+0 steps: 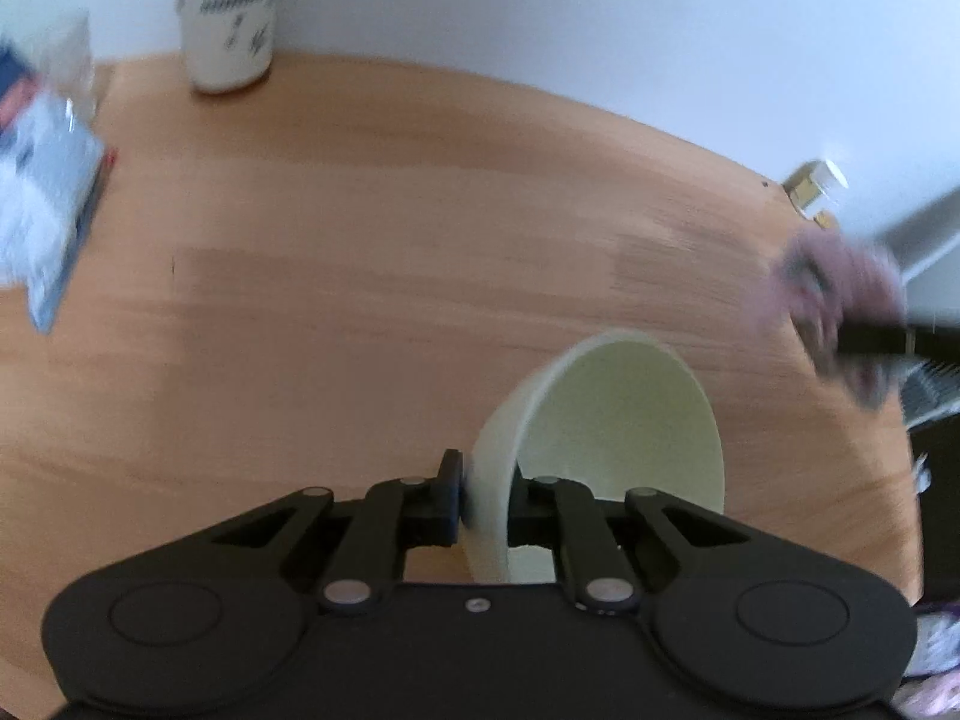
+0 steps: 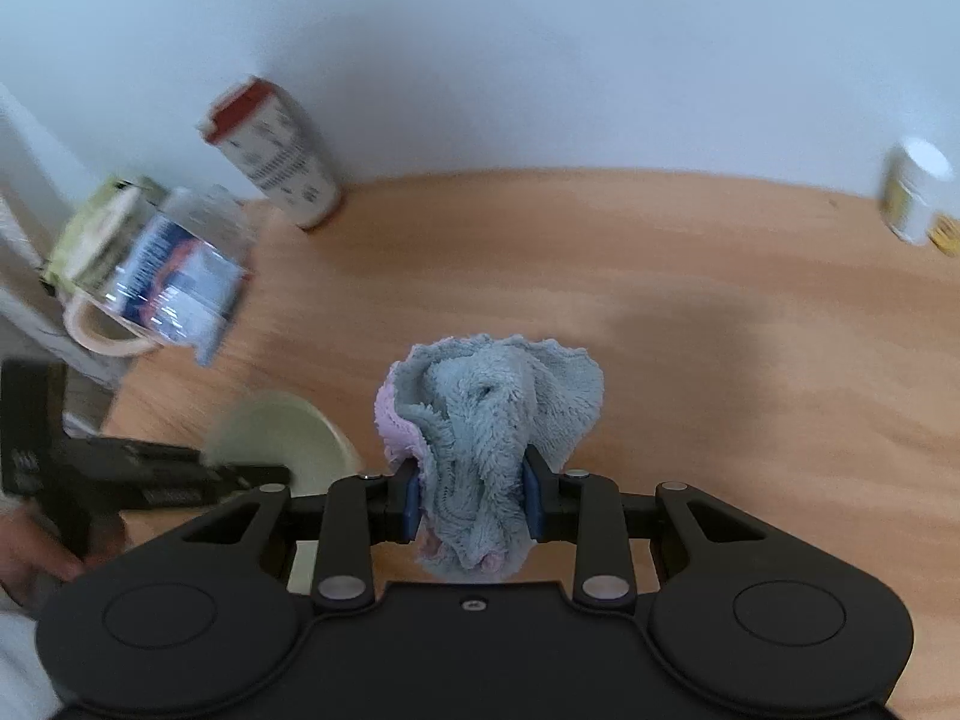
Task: Clean bowl
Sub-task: 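Lift the bowl with the left gripper while the right brings the cloth to it, then wipe the cloth over the bowl with the right gripper while the left holds it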
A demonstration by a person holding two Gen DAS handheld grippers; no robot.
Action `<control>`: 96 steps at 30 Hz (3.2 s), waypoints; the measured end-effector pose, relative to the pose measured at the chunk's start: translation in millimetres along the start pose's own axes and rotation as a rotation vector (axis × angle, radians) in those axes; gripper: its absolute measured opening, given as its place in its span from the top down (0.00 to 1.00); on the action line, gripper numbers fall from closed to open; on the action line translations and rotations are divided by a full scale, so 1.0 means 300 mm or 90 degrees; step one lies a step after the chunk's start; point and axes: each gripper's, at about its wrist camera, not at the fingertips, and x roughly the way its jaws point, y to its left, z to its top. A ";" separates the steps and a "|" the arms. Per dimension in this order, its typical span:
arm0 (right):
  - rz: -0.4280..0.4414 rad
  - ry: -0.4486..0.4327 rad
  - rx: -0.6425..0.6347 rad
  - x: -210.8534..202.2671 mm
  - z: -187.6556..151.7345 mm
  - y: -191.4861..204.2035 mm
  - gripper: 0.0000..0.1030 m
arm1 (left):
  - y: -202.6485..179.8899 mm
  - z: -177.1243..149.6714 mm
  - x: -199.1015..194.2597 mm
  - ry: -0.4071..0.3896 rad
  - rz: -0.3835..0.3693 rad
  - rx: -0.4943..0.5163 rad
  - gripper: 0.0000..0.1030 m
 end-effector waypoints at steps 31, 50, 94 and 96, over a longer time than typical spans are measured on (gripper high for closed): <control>0.132 0.295 0.159 0.411 0.058 0.032 0.65 | -0.130 -0.009 -0.029 -0.048 0.031 0.149 0.85; 0.128 0.327 0.217 0.454 0.030 -0.051 0.65 | -0.061 -0.005 -0.024 -0.036 0.014 0.080 0.85; 0.184 0.306 0.271 0.455 0.060 0.025 0.66 | -0.012 -0.026 -0.014 -0.025 0.007 0.063 0.86; 0.175 0.308 0.212 0.463 0.097 0.109 0.66 | -0.020 -0.023 -0.012 -0.021 0.010 0.073 0.86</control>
